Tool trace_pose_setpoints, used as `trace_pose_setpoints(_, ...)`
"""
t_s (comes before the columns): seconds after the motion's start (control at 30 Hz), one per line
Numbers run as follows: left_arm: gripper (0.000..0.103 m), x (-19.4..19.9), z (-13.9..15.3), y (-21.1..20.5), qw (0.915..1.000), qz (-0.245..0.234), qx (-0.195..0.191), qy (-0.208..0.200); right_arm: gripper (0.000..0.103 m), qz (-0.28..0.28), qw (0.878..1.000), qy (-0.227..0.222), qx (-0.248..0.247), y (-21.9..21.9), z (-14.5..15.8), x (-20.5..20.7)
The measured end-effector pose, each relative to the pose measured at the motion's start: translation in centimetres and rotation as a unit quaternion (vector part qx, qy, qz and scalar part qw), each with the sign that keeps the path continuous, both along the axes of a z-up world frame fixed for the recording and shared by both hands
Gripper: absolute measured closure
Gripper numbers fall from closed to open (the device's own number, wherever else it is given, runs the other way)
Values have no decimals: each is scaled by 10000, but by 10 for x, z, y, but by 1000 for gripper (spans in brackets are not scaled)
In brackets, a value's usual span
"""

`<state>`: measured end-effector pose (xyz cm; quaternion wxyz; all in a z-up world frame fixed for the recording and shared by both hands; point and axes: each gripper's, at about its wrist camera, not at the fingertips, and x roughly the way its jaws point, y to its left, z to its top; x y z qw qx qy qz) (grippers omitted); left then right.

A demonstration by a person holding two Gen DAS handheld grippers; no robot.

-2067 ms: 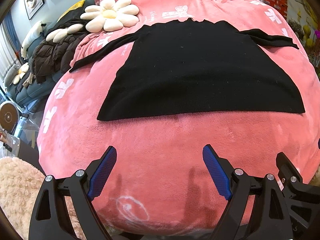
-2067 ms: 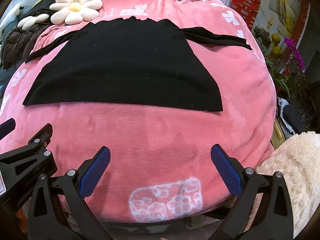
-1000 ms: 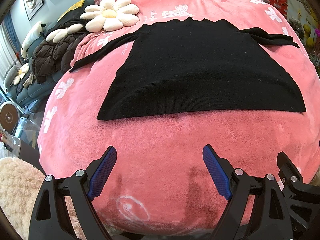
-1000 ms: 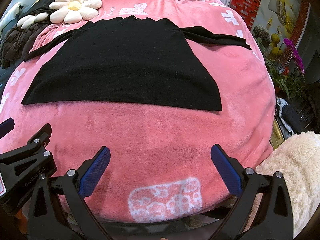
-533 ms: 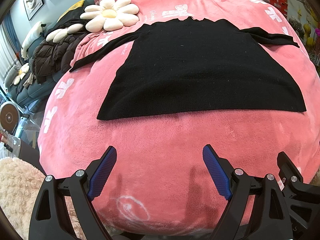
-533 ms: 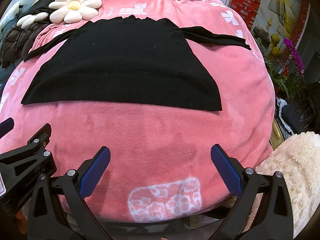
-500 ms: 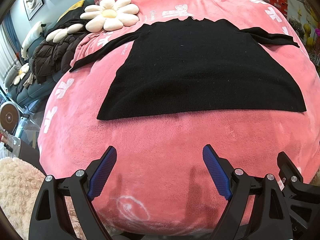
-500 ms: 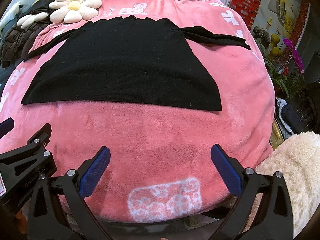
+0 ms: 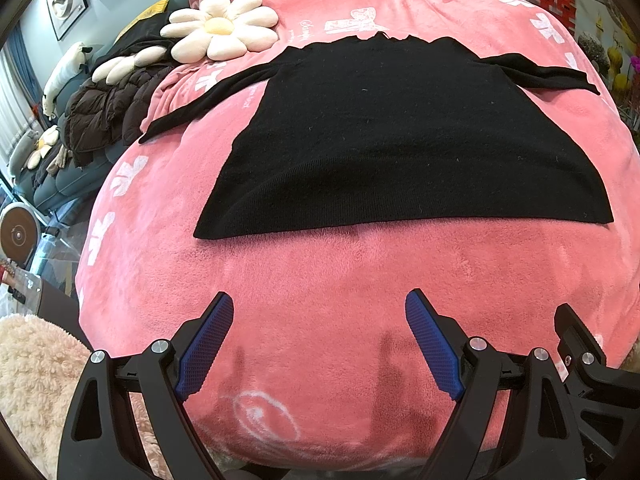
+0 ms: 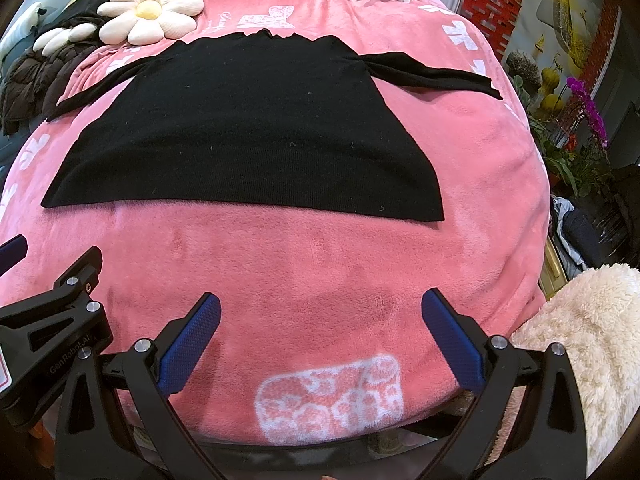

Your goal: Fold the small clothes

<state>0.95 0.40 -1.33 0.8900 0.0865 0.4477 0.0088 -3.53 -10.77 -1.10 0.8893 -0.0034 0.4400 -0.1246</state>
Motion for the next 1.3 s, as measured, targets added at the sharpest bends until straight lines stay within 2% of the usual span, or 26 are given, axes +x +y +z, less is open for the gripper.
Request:
trace_pose_setpoints(0.07,17,-1,1,4,10000,20,-84,2,5,-20,10000,59,37,-4,-2,0)
trace_pose_setpoints(0.13,16,-2,4,10,9995,10,-314,20,5,-37,9996,269,8,-10,-6,2)
trace_pose_setpoints(0.17,16,-2,6,15,9985,-1,-546,48,5,-61,9993,357,9,-15,-7,4)
trace_pose_setpoints(0.27,16,4,14,33,9946,254,-1009,26,5,-148,9994,265,149,-40,7,15)
trace_pose_setpoints(0.37,16,20,22,47,9902,534,-1292,10,5,-151,9996,156,157,-75,29,49)
trace_pose_setpoints(0.47,16,41,32,58,9863,661,-1513,2,5,-298,9992,14,249,-128,52,96)
trace_pose_setpoints(0.57,16,64,41,63,9852,726,-1548,-87,6,-744,9952,-243,580,-212,70,149)
trace_pose_setpoints(0.6,16,73,43,64,9851,744,-1550,-98,7,-926,9930,-283,676,-242,73,166)
trace_pose_setpoints(0.67,16,90,45,66,9845,763,-1574,-125,21,-1281,9865,-394,939,-305,76,200)
trace_pose_setpoints(0.7,16,97,45,67,9843,781,-1575,-139,31,-1486,9822,-410,1077,-338,75,217)
trace_pose_setpoints(0.8,16,122,43,66,9848,785,-1547,-106,33,-2024,9699,-511,1251,-415,64,258)
trace_pose_setpoints(0.9,16,143,39,61,9855,783,-1505,-51,33,-2568,9556,-561,1332,-470,44,287)
trace_pose_setpoints(1.0,16,162,34,54,9860,749,-1487,7,33,-2951,9382,-671,1677,-506,18,307)
trace_pose_setpoints(1.13,16,182,25,44,9853,678,-1562,113,35,-3184,9270,-675,1865,-523,-9,327)
trace_pose_setpoints(1.17,16,186,24,43,9852,670,-1571,133,39,-3187,9272,-741,1826,-524,-11,331)
trace_pose_setpoints(1.2,16,190,21,41,9845,656,-1621,159,56,-3160,9276,-812,1819,-526,-11,332)
trace_pose_setpoints(1.23,16,192,20,40,9840,652,-1646,173,97,-3104,9272,-894,1895,-529,-10,334)
trace_pose_setpoints(1.3,16,197,17,38,9836,642,-1674,191,100,-3018,9213,-1226,2122,-532,1,329)
